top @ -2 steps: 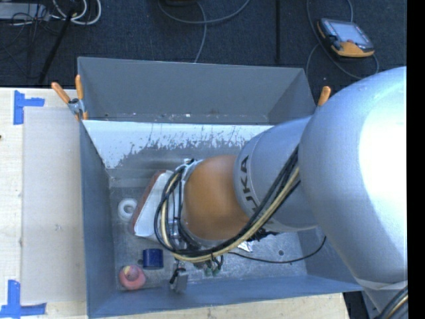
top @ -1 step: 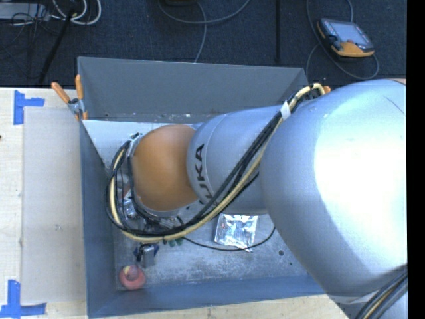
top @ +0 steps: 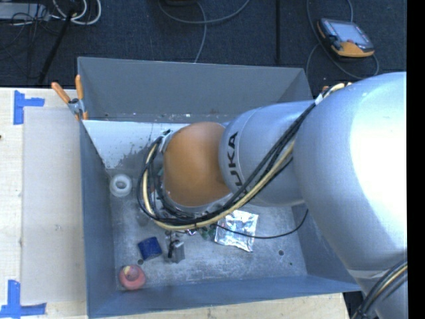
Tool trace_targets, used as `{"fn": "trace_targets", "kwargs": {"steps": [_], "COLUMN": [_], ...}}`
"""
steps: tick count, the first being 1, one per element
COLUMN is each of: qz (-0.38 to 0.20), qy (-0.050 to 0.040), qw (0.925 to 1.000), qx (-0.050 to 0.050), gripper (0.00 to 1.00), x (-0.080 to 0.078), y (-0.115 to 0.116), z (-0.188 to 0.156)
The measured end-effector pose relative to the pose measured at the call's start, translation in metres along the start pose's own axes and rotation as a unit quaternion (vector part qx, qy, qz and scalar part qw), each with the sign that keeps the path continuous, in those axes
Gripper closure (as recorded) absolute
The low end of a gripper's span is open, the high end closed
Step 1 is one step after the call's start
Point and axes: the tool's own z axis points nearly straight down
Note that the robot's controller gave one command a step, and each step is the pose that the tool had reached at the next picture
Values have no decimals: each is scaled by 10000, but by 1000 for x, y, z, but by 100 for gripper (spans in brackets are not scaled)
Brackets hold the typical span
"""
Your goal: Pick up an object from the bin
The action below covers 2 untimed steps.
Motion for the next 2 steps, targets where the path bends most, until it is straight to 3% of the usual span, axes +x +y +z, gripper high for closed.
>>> {"fn": "trace_targets", "kwargs": {"steps": [1, 2], "qz": [117, 133], "qy": [1, -6], "qw": [9999, 9999], "qx": [-13, -10], "gripper": [0, 100], "x": [6, 6], "y": [21, 20], "z": [0, -1]}}
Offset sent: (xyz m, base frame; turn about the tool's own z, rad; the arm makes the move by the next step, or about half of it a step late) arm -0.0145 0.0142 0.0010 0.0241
